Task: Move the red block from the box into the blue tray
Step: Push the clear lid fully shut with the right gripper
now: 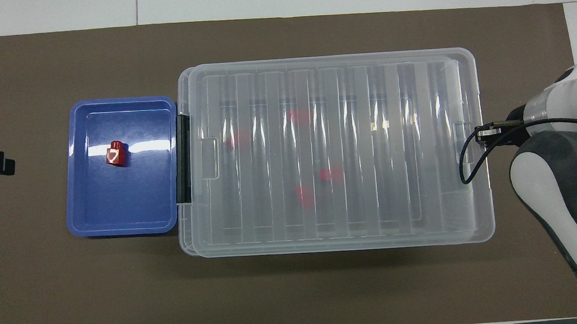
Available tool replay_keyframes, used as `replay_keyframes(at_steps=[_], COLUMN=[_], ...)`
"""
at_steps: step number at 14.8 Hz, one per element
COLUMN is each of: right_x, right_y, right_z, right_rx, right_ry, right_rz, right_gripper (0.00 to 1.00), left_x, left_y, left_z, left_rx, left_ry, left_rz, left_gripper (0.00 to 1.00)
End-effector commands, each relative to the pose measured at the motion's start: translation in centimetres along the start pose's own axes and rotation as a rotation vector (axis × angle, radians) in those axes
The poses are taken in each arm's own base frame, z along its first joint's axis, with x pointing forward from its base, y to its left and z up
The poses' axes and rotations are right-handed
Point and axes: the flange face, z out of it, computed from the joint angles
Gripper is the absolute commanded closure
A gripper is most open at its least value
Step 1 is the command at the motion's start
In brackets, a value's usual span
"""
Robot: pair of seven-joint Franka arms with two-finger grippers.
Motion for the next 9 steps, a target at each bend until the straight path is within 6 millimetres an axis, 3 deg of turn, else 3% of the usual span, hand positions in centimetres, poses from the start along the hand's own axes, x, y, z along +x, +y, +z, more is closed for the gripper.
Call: replay_keyframes(at_steps=[1,5,7,9], right_x=[-0.7,-0.4,0.3,0.6], right_y=[-1.0,-0.7,-0.1,0.6], right_z=[0.9,0.3,-1.8,-4.5], right_rx=[0.022,0.021,0.021,0.023], right_ry=[0.005,0.001,-0.018,-0.018], right_rz=[0.029,0.021,0.032,0.035], right_gripper=[1.00,1.00,0.01,0.00], left_x=[-0.7,-0.8,-1.0,-1.3], left_y=[-0.3,-0.1,0.0,0.1], left_z=[0.0,0.4,0.4,0.9], left_rx=[-0.010,-0.010,-0.010,-0.010], left_ry=[-0.003,-0.016,-0.014,-0.024], left_rz=[-0.009,-0.008,-0.005,-0.002], left_gripper=[0.00,0.00,0.00,0.00])
